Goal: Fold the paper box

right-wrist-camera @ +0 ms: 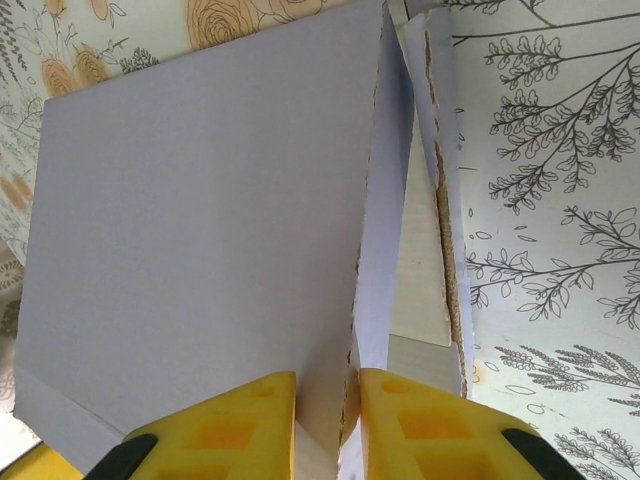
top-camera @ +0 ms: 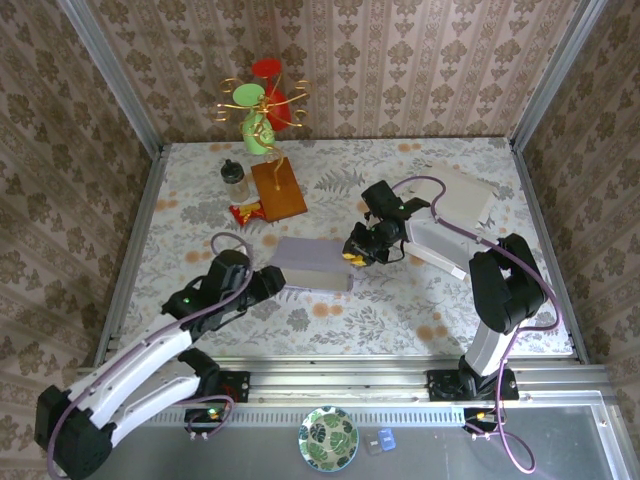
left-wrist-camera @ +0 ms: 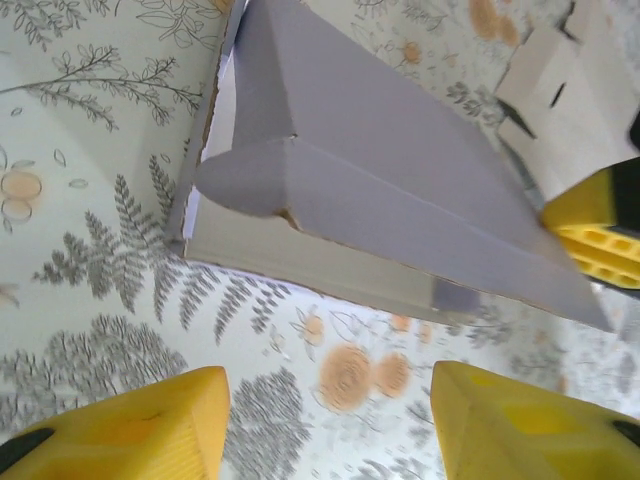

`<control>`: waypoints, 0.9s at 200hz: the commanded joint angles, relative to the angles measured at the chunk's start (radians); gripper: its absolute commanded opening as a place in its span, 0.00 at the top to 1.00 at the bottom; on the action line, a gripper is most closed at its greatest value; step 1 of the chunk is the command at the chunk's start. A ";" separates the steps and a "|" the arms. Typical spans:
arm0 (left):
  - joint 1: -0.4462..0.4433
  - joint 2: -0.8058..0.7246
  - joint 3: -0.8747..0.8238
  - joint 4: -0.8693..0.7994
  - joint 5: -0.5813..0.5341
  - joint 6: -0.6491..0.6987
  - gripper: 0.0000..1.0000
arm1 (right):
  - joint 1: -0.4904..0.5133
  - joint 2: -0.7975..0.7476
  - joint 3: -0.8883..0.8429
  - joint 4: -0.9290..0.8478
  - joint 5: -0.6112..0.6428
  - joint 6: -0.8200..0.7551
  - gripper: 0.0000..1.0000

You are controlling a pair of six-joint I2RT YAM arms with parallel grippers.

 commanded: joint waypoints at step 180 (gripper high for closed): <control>0.320 0.640 0.375 -0.043 0.248 0.462 0.46 | 0.006 0.059 0.050 -0.092 0.035 -0.109 0.69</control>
